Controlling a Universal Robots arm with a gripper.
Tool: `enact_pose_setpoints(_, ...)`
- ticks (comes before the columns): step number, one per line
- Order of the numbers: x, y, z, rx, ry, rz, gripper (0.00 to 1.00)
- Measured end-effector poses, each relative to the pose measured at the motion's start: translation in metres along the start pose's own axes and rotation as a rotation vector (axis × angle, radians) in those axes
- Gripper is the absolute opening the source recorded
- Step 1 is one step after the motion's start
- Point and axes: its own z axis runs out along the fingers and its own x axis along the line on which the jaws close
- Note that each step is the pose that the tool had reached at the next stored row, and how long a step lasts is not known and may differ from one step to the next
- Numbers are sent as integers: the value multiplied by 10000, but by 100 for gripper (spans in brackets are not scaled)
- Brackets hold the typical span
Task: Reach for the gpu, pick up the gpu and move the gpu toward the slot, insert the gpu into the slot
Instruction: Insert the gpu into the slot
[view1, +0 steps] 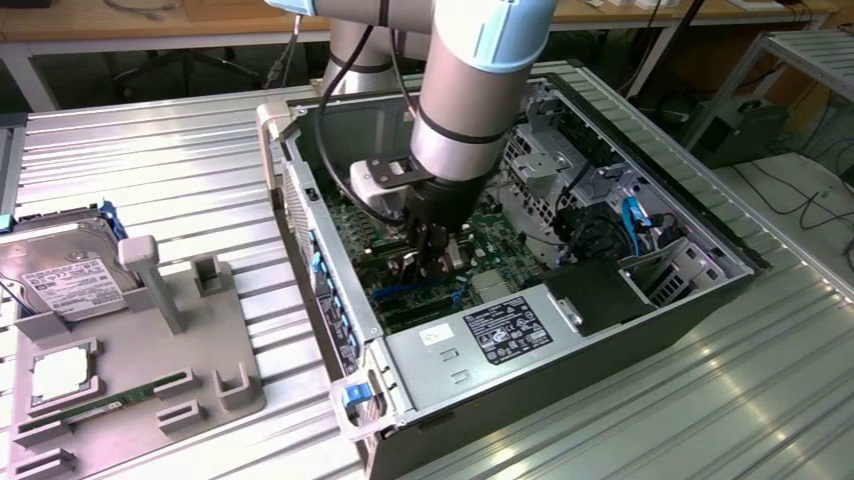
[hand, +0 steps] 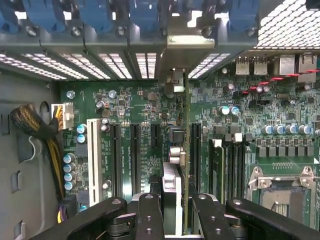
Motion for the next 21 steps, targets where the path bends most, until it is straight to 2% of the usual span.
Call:
enact_pose_setpoints(7,-33,5,27,-6,0,-1,28)
enact_pose_setpoints(21,-31,18,52,-15,4,0,28)
